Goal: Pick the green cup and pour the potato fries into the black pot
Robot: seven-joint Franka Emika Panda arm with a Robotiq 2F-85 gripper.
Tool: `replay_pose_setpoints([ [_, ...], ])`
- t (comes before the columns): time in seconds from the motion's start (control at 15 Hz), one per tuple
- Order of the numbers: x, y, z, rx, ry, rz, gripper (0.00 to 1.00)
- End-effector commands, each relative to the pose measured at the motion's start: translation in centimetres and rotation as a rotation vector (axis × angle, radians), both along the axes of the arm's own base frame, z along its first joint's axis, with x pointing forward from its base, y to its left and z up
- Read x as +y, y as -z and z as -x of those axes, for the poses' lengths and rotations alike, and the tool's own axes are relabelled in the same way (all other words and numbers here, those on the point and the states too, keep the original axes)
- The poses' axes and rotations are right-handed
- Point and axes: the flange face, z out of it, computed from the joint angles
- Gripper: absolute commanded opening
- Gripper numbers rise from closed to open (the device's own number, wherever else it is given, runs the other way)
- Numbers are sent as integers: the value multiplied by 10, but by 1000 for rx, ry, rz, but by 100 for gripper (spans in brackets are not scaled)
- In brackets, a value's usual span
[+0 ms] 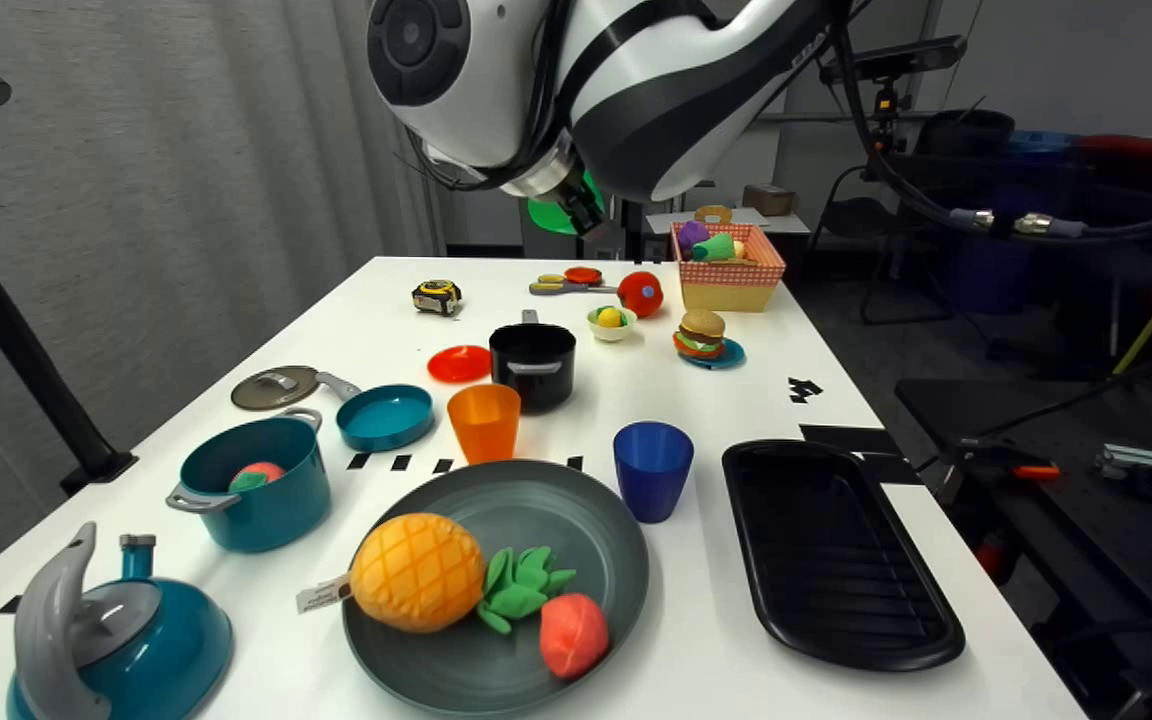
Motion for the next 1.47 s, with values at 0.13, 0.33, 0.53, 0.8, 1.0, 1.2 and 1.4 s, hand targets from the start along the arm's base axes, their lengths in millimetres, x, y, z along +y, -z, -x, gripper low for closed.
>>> replay_pose_setpoints([
  [0.13, -4, 10, -1, -105, 179, -220, 52],
  [0.33, -10, 23, 1, -159, 275, -331, 52],
  [0.53, -18, 40, 3, -227, 365, -446, 52],
  [0.8, -14, 60, 4, -351, 467, -595, 52],
  [1.0, -4, 70, 3, -470, 515, -701, 52],
  [1.2, 7, 78, 3, -604, 534, -798, 52],
  [1.4, 12, 91, 5, -758, 518, -882, 52],
])
